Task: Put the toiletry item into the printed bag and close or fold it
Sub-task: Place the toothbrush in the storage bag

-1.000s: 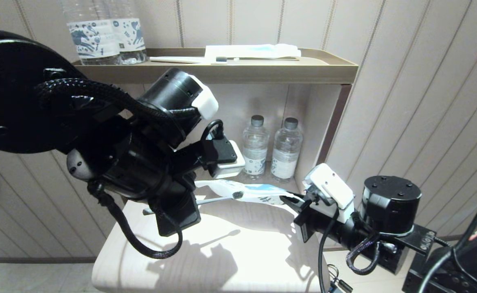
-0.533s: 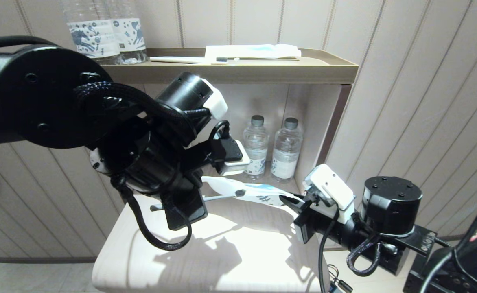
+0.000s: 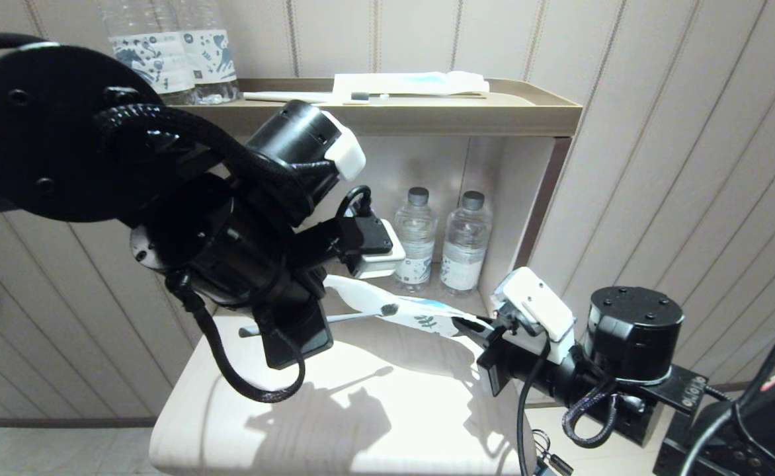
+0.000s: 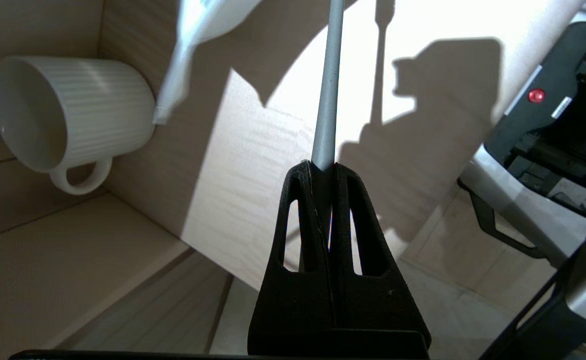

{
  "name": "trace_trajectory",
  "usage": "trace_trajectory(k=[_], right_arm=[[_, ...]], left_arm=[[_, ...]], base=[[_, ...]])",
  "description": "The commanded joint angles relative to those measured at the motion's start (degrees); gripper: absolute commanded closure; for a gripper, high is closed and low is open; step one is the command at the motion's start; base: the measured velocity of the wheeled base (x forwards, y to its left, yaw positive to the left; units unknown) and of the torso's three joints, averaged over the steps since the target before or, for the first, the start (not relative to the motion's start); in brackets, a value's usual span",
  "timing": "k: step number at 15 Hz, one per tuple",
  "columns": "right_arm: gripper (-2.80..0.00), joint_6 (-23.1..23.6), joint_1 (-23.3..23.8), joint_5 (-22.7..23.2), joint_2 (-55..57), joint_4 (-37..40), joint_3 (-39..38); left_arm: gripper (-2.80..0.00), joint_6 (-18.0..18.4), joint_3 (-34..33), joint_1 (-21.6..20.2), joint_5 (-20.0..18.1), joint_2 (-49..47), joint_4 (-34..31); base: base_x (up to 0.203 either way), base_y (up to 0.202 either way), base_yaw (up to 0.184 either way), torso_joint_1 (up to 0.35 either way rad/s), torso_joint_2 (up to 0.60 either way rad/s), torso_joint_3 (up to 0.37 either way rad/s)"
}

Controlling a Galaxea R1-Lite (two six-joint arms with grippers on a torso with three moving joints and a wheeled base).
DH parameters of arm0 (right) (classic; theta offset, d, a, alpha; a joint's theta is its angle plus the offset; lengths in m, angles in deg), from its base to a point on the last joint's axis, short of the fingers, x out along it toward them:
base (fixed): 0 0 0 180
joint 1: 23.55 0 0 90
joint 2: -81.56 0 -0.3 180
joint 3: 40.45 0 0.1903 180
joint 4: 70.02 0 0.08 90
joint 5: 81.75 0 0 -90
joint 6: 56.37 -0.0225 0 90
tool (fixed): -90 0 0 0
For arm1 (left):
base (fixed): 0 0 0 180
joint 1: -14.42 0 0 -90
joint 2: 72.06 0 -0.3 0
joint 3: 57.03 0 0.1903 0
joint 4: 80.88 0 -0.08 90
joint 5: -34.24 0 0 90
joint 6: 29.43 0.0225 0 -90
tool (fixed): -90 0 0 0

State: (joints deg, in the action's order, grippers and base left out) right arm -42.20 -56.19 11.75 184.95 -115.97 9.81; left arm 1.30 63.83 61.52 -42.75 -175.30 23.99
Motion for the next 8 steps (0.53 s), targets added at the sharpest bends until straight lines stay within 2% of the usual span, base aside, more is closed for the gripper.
trace_trajectory(k=[1, 6, 8], right_arm=[[0.00, 0.07, -0.06, 0.02, 0.06, -0.38, -0.09], [0.00, 0.07, -0.15, 0.11, 0.06, -0.38, -0.17], [0.00, 0.09, -0.15, 0.11, 0.06, -0.38, -0.17]], left_arm=[[0.00, 0.12, 0.76, 0.00, 0.09, 1.29, -1.41], [0.00, 0.21, 0.02, 0.09, 0.22, 0.36, -1.48], [0.00, 0.21, -0.21, 0.25, 1.34, -0.43, -1.42]], base=[[0.000, 0.000, 0.000, 0.000, 0.00, 0.000], [0.000, 0.000, 0.000, 0.000, 0.00, 0.000], [0.000, 0.000, 0.000, 0.000, 0.00, 0.000]])
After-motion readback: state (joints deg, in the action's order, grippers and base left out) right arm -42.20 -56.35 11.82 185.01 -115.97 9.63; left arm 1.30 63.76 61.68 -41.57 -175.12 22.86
